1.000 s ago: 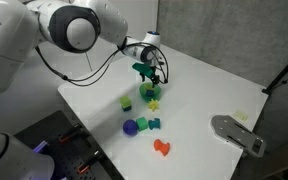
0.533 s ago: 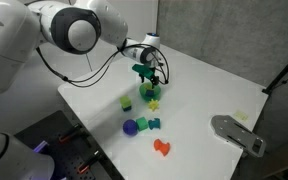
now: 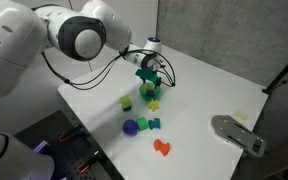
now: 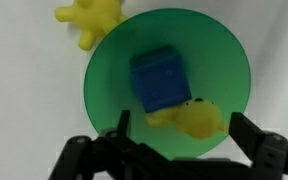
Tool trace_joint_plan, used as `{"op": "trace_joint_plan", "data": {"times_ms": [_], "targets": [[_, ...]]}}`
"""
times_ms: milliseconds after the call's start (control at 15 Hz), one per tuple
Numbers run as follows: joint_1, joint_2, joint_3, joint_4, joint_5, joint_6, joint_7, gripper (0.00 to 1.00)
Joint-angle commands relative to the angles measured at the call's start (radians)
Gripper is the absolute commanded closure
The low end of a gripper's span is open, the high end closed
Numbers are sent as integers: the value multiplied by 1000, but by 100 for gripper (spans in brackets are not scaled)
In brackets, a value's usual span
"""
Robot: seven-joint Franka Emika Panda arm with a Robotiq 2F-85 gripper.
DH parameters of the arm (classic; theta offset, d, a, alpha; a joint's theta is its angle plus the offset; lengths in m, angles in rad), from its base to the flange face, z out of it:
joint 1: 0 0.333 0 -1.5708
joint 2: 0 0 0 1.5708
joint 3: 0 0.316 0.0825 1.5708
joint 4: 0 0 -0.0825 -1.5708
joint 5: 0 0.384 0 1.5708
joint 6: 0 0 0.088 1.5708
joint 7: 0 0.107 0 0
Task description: Remove the blue block from the bowl
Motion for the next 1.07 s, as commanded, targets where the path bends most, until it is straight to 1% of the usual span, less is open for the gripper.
{"op": "trace_joint_plan", "data": {"times_ms": [0, 200, 333, 533, 1000], "targets": [[-44, 25, 50, 26, 0, 21, -107, 0], [-58, 39, 69, 34, -5, 22, -169, 0], [-50, 47, 65, 37, -18, 31, -193, 0], [-21, 61, 46, 40, -54, 64, -198, 0], [15, 93, 38, 29, -128, 162, -198, 0]]}}
